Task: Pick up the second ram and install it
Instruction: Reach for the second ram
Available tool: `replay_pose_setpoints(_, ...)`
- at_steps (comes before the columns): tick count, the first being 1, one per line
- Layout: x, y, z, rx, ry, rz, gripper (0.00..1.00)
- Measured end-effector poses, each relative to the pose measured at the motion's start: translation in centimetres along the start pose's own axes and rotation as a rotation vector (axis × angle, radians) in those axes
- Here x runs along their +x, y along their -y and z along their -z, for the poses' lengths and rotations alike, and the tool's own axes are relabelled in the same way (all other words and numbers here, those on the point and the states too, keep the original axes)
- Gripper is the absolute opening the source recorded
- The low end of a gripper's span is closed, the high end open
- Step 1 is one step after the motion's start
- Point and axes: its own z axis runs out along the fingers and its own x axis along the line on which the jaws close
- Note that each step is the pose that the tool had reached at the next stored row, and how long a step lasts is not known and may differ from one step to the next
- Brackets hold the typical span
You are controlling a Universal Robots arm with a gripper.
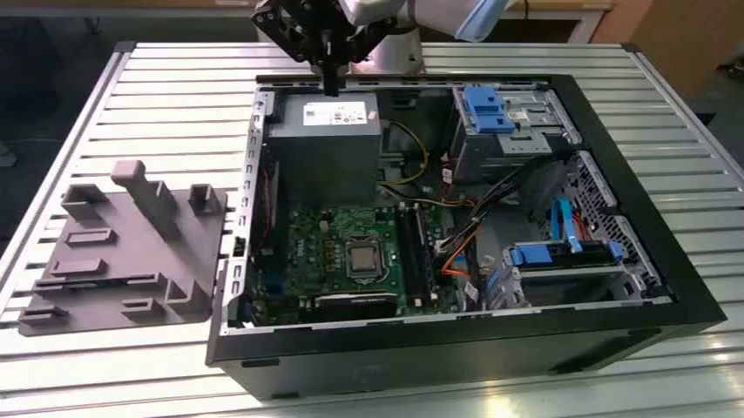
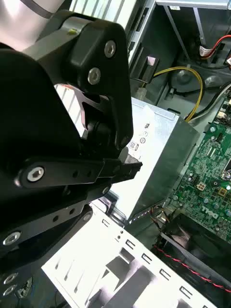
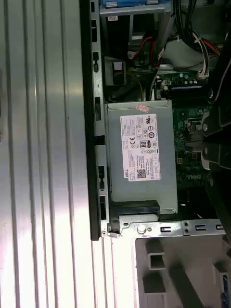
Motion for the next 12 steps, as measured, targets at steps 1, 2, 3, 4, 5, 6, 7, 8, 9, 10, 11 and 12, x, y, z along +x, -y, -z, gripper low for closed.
replay_pose_setpoints(1, 0.00, 0.00, 0.00, 0.0000, 0.0000, 0.000, 0.11)
replay_pose_setpoints(2, 0.00, 0.00, 0.00, 0.0000, 0.0000, 0.000, 0.11)
replay_pose_setpoints(3, 0.00, 0.00, 0.00, 0.0000, 0.0000, 0.000, 0.11)
replay_pose_setpoints(4, 0.00, 0.00, 0.00, 0.0000, 0.0000, 0.000, 0.11)
replay_pose_setpoints(5, 0.02, 0.00, 0.00, 0.0001, 0.0000, 0.000, 0.11)
replay_pose_setpoints(6, 0.05, 0.00, 0.00, 0.0002, 0.0000, 0.000, 0.11)
replay_pose_setpoints(7, 0.08, 0.00, 0.00, 0.0001, 0.0000, 0.000, 0.11)
replay_pose_setpoints(8, 0.11, 0.01, 0.01, 0.0001, 0.0000, 0.000, 0.11)
replay_pose_setpoints(9, 0.15, 0.01, 0.00, 0.0000, 0.0000, 0.000, 0.11)
replay_pose_setpoints(10, 0.20, 0.01, 0.00, 0.0000, 0.0000, 0.000, 0.11)
replay_pose_setpoints(11, 0.24, 0.02, 0.00, 0.0000, 0.0000, 0.000, 0.11)
replay_pose_setpoints(12, 0.29, 0.02, 0.01, 0.0001, 0.0000, 0.000, 0.11)
